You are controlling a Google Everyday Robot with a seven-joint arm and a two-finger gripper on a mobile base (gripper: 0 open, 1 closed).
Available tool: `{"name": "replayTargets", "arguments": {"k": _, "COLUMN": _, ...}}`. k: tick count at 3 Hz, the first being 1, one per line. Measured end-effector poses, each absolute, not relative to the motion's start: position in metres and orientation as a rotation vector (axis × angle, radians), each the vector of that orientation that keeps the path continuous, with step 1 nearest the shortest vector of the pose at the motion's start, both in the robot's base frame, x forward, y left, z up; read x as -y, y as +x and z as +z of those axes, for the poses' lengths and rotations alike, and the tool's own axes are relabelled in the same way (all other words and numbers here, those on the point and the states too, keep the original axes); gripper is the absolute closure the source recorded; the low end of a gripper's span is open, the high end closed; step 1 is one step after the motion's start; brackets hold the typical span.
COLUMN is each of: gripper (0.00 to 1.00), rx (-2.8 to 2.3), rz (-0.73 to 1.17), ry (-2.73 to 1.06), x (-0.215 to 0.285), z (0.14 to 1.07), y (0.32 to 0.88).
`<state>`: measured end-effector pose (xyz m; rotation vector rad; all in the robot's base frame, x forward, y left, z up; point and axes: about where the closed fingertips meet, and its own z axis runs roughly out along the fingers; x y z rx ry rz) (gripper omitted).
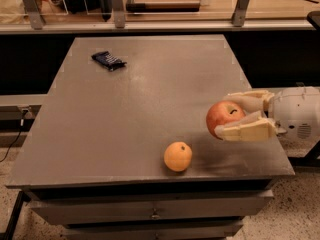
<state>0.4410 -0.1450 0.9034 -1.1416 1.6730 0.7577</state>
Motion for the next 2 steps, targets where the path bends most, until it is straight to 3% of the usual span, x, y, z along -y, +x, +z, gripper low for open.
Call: {"name": "replayTargets", "arguments": {"k": 2, "gripper": 1.0, "rx": -1.631, "rz": 0.841, "ry": -1.215, "x": 0.131, "z": 0.882, "y": 0.416}}
